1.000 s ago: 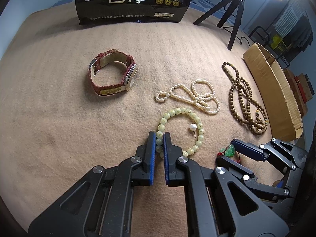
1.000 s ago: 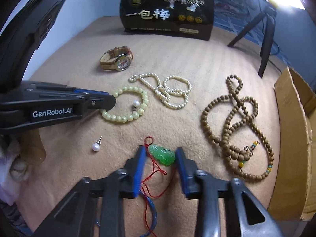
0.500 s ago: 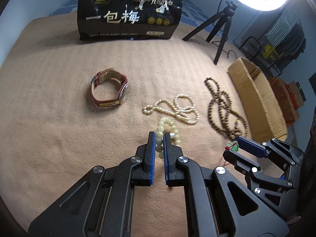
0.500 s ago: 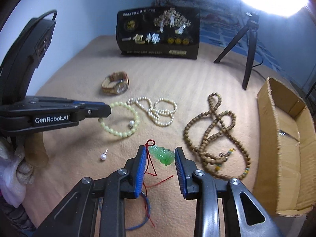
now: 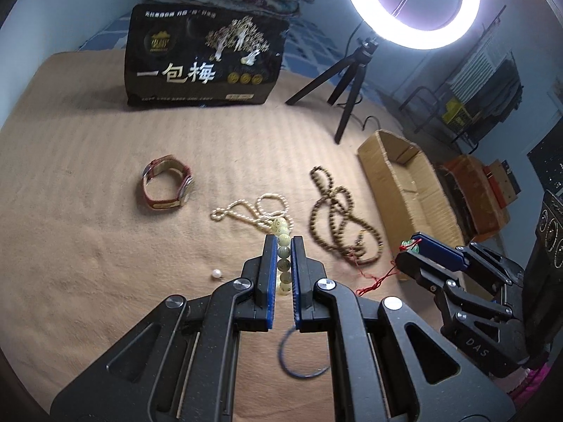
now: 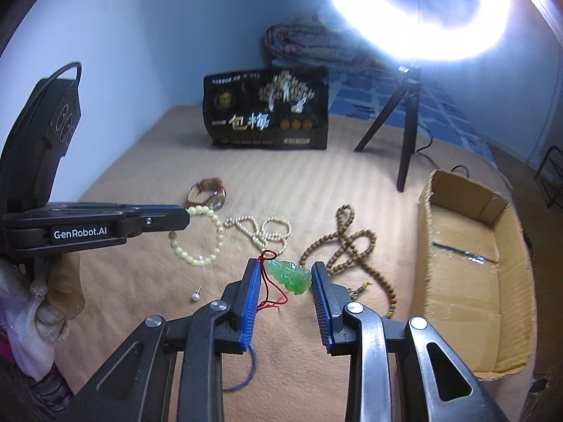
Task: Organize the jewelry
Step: 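Carry the jade pendant in the right tool while the left tool carries the bracelet over the box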
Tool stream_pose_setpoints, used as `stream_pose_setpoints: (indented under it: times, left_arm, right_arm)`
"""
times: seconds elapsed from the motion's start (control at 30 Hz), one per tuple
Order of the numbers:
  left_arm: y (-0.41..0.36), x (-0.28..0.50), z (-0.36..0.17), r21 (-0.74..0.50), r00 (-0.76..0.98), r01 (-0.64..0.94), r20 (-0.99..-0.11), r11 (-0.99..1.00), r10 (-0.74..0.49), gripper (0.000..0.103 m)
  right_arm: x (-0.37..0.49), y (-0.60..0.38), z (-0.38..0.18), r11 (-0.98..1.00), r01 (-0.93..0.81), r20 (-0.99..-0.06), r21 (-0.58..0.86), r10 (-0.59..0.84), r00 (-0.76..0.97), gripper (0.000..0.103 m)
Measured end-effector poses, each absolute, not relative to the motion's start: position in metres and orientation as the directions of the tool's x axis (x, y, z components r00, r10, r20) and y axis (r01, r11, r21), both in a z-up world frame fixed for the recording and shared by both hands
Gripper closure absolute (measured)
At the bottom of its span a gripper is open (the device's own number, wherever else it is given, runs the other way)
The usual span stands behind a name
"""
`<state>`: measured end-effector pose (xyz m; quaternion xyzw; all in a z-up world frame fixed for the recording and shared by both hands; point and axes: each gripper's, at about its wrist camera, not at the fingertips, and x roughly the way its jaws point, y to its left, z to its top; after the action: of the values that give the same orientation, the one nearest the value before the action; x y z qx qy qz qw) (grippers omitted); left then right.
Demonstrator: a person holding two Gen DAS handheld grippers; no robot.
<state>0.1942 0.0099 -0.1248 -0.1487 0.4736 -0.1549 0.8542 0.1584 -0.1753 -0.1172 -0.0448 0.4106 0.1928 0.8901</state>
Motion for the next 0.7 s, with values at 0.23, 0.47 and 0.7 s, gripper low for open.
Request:
stream_pose_setpoints:
  times: [0.23,0.47,0.7]
  left_arm:
    - [-0.008,0.186,-0.108,-0.399,0.518,0.162,-0.744,0.902,-0.422,0.098]
    - [-0.047,0.185,-0.091,-0.408,0.515,0.228,-0.72,0.884,-0.465,0.098]
    - [-0.098,0.189,-0.079,-0.405,0.503,0.308,-0.698,0.861,-0.509,0.098]
  right_arm:
    - [0.152,-0.204,-0.093,0.936,-0.343,-0.719,0.078,0.292,0.631,0.074]
    - [0.151,-0.247,-0.079,0.96,-0.27,-0.702,0.076,0.244,0.669,0.074]
    - [0.154,-0.297,-0.077,0.983,-0.169,-0.697,0.069,0.169,0.697,0.074]
